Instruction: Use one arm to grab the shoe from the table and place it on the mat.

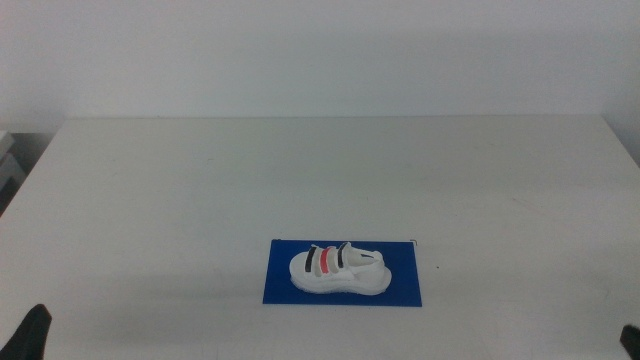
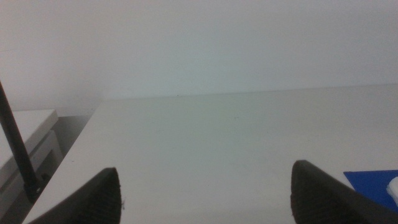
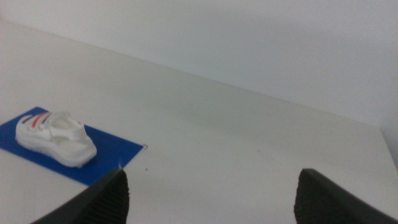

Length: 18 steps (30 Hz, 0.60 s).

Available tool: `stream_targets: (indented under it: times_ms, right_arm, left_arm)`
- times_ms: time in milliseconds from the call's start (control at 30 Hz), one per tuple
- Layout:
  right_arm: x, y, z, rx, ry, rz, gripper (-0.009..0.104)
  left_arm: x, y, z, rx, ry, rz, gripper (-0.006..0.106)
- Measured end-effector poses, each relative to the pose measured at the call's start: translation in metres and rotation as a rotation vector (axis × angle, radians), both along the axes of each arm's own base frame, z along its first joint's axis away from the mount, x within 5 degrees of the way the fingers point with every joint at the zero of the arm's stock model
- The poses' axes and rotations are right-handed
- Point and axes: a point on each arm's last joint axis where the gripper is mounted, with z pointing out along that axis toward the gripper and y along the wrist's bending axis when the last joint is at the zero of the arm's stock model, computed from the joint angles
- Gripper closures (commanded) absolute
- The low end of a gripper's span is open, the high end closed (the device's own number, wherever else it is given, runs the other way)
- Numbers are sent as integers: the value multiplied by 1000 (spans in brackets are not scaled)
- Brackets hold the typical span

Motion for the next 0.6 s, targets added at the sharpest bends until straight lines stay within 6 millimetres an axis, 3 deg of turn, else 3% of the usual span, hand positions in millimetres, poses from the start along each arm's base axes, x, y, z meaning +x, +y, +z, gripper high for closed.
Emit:
stream_targets:
  times_ms: [300,600]
  right_arm:
    - [0,0,-38,-11,-2,-3,4]
    - [1,0,-36,-2,-66,-5,4]
  left_arm:
    - [0,0,0,0,0,0,7]
    - [0,0,0,0,0,0,7]
